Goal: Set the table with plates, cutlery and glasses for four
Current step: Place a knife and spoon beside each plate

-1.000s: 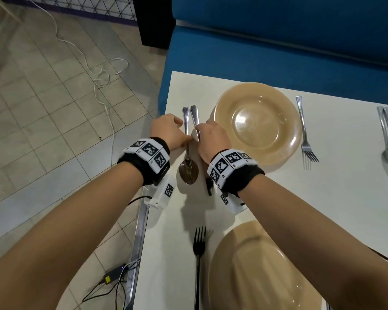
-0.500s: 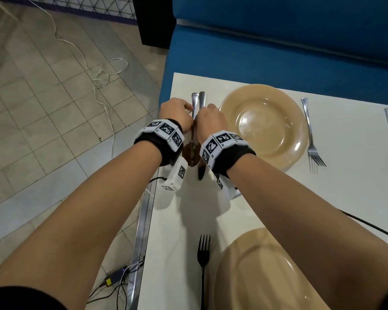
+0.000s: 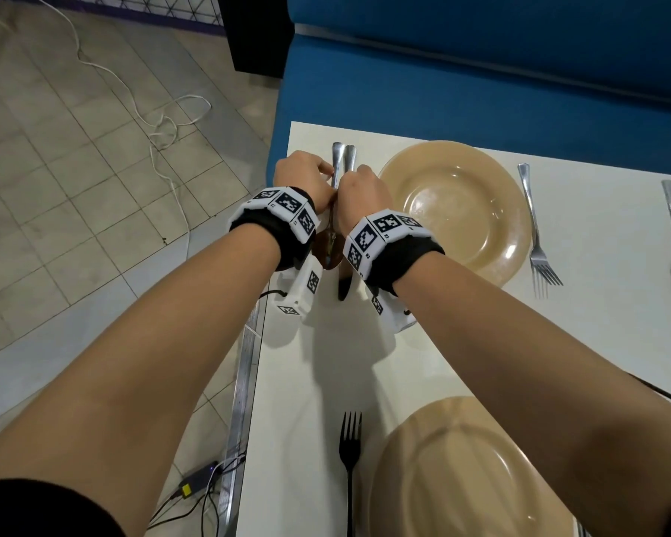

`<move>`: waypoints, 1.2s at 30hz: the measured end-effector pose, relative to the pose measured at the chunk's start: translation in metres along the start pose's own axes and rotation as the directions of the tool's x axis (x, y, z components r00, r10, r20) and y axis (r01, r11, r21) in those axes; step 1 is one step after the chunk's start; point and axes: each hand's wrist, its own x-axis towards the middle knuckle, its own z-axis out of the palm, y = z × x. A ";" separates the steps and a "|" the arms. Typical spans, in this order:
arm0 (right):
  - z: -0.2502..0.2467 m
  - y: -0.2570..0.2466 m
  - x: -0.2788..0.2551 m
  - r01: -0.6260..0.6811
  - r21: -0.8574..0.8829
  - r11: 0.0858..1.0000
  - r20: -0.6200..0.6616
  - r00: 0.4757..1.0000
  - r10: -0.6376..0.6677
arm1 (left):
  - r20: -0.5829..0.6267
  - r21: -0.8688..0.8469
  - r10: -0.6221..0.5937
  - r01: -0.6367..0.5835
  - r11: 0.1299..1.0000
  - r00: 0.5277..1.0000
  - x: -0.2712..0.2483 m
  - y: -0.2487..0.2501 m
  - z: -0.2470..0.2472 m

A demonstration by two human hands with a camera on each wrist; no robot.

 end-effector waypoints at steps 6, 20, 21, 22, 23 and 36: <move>0.002 -0.001 -0.002 0.000 -0.003 1.000 -0.004 1.000 0.000 | -0.007 -0.024 -0.011 0.011 1.000 1.000 -0.006 -0.005 0.004; -0.004 -0.001 0.003 -0.019 -0.010 1.000 -0.020 1.000 0.019 | 0.024 0.001 0.002 -0.002 1.000 1.000 -0.005 0.001 0.001; -0.004 -0.001 0.003 -0.017 -0.010 1.000 -0.020 1.000 0.017 | 0.023 0.001 0.001 -0.001 1.000 1.000 -0.005 0.001 0.002; -0.004 -0.001 0.002 -0.014 -0.013 1.000 -0.020 1.000 0.014 | 0.019 0.000 -0.001 0.001 1.000 1.000 -0.005 0.001 0.001; -0.004 -0.001 0.001 -0.010 -0.016 1.000 -0.017 1.000 0.009 | 0.014 -0.003 -0.003 0.004 1.000 1.000 -0.006 0.000 0.002; -0.003 0.000 -0.003 0.005 0.002 1.000 -0.007 1.000 -0.004 | 0.018 0.009 -0.007 0.007 1.000 1.000 -0.005 -0.001 0.003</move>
